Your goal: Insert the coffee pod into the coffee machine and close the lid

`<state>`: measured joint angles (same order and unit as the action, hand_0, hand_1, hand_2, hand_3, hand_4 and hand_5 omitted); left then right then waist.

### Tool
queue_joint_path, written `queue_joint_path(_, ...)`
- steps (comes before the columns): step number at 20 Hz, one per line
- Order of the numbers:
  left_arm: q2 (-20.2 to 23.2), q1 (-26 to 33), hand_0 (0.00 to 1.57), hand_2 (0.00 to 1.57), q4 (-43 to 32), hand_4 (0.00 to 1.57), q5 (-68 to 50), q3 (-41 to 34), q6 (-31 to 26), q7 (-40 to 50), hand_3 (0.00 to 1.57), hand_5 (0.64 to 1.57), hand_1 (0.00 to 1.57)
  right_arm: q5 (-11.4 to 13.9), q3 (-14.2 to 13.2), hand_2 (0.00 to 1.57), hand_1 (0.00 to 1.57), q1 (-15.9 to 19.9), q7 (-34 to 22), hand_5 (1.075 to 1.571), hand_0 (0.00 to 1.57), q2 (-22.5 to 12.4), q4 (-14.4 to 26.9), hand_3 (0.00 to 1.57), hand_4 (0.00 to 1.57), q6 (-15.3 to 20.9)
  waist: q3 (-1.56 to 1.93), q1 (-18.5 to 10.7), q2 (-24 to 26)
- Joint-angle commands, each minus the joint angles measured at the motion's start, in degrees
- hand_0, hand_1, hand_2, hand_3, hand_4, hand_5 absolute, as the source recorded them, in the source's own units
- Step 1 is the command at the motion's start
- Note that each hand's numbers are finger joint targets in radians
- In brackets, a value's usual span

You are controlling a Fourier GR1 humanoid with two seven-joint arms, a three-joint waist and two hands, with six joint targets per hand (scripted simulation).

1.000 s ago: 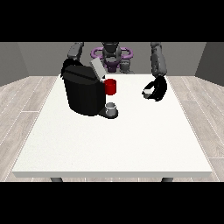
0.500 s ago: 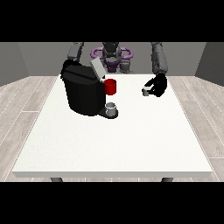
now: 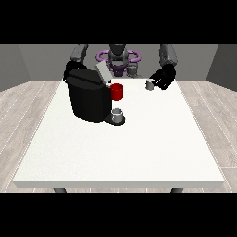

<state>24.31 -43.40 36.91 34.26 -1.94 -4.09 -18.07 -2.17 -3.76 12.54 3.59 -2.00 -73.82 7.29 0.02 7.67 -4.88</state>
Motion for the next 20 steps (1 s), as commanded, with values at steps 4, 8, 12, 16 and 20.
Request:
queue_joint_path(4,-1.52,-6.72,1.25,1.33,2.37,0.56,0.5,-0.37,-2.27,6.37,1.29,1.571,1.25,-2.22,-0.75,0.0,0.0,1.24,1.03,1.571,0.0,-1.52,1.06,0.0,0.5,-1.9,0.0,2.34,-0.09)
queue_joint_path(8,1.93,-9.18,1.27,1.34,1.17,0.55,-0.37,-2.77,-4.17,4.6,1.29,1.571,1.27,-1.28,1.38,0.0,0.0,0.15,3.22,1.571,0.0,0.15,-2.02,0.0,0.52,-1.53,-0.01,4.84,-2.28)
queue_joint_path(12,3.7,-15.38,1.07,1.22,2.35,0.52,-0.53,-4.18,-4.6,6.11,1.23,1.571,1.07,0.34,1.88,0.0,0.0,4.39,1.14,1.571,0.0,0.3,-1.35,0.0,0.49,0.38,-0.01,5.02,-4.6)
queue_joint_path(16,3.44,-18.88,1.21,1.25,1.59,0.51,-1.13,-5.72,-4.88,9.72,1.2,1.571,1.21,0.52,1.13,0.0,0.0,5.32,2.07,1.571,0.0,0.23,-1.14,0.0,0.51,1.22,0.0,6.28,-6.78)
queue_joint_path(20,2.08,-21.42,1.28,1.33,1.85,0.48,-0.5,-4.8,-6.35,12.42,1.27,1.571,1.28,1.46,1.06,0.0,0.0,6.2,-0.62,1.571,0.0,-1.34,-1.2,0.0,0.54,1.34,0.0,6.74,-5.27)
